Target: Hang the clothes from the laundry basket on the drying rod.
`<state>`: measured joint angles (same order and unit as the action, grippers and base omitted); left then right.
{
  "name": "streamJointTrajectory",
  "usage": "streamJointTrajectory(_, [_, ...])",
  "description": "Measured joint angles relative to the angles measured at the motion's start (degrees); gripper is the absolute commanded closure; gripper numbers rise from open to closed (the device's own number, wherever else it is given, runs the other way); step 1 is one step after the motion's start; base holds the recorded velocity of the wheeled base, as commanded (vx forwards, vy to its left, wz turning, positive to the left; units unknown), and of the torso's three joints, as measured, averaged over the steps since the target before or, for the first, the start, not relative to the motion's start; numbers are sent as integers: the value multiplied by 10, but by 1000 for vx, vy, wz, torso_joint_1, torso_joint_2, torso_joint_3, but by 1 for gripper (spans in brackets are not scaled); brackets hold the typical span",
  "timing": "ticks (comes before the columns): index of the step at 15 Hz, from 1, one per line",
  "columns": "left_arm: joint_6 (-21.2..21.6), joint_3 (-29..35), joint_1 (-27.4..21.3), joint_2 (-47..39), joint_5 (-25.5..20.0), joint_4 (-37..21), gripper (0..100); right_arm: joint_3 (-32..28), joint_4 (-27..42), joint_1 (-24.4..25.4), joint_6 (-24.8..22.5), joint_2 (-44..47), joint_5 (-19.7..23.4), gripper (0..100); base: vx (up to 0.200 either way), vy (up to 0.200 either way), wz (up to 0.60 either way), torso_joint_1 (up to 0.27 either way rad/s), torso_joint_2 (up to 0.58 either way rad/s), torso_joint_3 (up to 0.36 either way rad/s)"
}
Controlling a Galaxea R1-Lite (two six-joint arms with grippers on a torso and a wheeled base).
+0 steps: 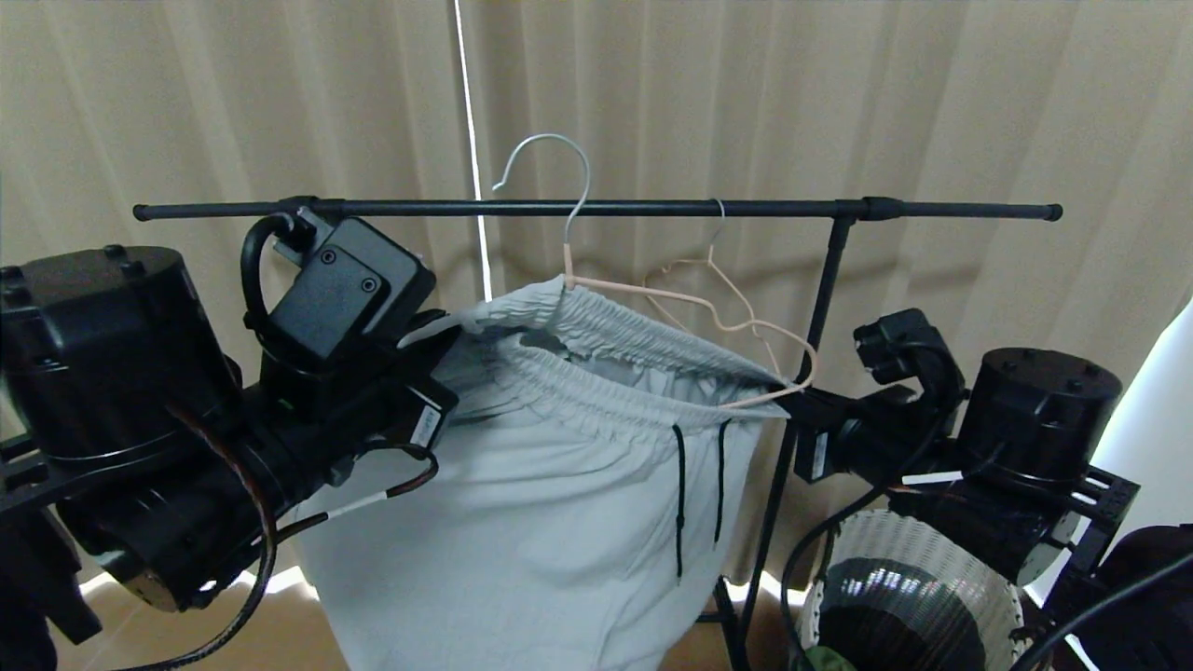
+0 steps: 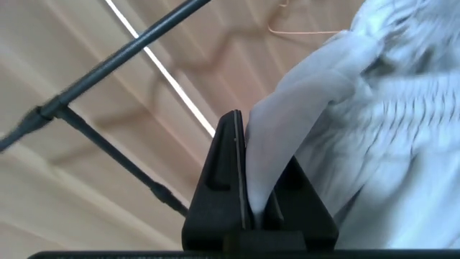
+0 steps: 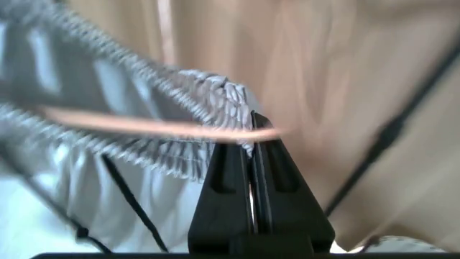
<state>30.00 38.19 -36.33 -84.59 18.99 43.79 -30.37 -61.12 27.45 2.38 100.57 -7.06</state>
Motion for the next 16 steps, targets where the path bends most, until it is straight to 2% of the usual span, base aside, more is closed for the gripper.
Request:
streamJointTrajectory(3, [32,-5,27,0,0,1,100,-18,3,-31,0,-5,3,100,0,0,0,0,0,0])
streamJointTrajectory(7, [70,-21,77,0,-1,1,100,-24,3,-39,0,-6,4,100,0,0,0,0,0,0])
streamJointTrajectory(13, [97,-57,87,0,0,4,100,-39,7,-39,-23,-7,13,100,0,0,0,0,0,0])
streamJointTrajectory(16, [118,-92,86,-2,-2,42,100,-40,7,-19,-37,-9,26,100,0,0,0,0,0,0])
